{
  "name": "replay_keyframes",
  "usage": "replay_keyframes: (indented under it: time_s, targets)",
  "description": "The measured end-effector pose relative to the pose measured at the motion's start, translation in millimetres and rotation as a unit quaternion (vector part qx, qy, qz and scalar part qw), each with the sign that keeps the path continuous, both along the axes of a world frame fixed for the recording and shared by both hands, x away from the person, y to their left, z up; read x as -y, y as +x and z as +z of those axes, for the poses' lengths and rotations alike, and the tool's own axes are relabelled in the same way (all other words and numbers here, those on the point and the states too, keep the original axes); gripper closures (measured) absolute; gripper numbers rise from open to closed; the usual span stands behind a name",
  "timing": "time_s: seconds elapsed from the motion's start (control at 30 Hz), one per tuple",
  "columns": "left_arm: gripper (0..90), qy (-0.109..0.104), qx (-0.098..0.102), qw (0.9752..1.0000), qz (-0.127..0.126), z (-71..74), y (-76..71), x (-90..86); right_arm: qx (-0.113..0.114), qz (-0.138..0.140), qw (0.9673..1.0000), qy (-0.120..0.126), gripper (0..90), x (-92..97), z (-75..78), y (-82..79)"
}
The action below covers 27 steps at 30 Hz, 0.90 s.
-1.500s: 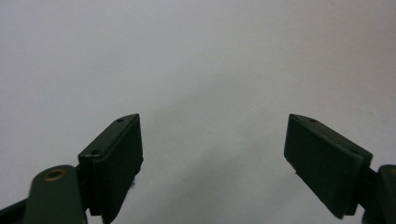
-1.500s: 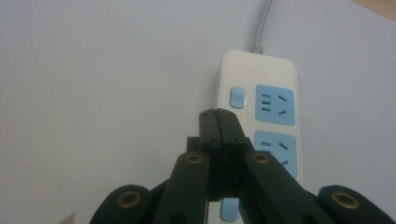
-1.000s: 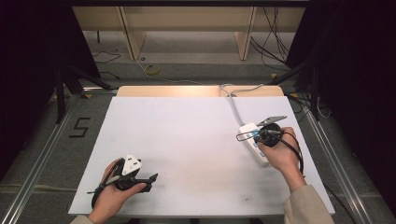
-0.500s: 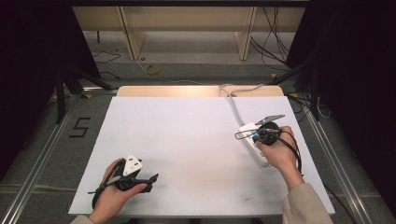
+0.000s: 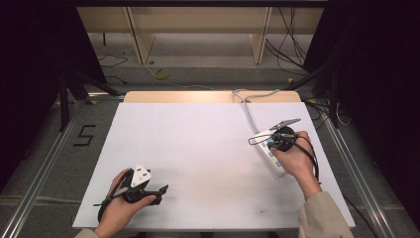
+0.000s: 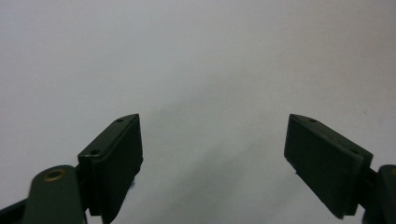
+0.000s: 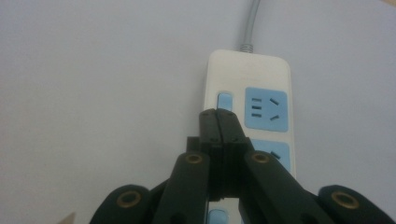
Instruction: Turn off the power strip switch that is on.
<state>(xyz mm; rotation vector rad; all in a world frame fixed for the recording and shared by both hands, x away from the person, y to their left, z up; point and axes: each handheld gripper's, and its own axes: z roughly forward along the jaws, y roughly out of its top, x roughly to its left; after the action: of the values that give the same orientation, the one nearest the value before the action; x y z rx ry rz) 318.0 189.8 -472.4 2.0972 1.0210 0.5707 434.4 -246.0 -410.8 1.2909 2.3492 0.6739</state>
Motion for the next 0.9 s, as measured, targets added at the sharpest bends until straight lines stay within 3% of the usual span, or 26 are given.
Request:
replay_keyframes:
  time_s: [0.9]
  targets:
    - [19.3, -0.002, -0.002, 1.0, -0.002, -0.5, 0.4, 0.7, -0.011, -0.009, 0.9999, -0.005, 90.0, -1.8, 1.1, 16.0]
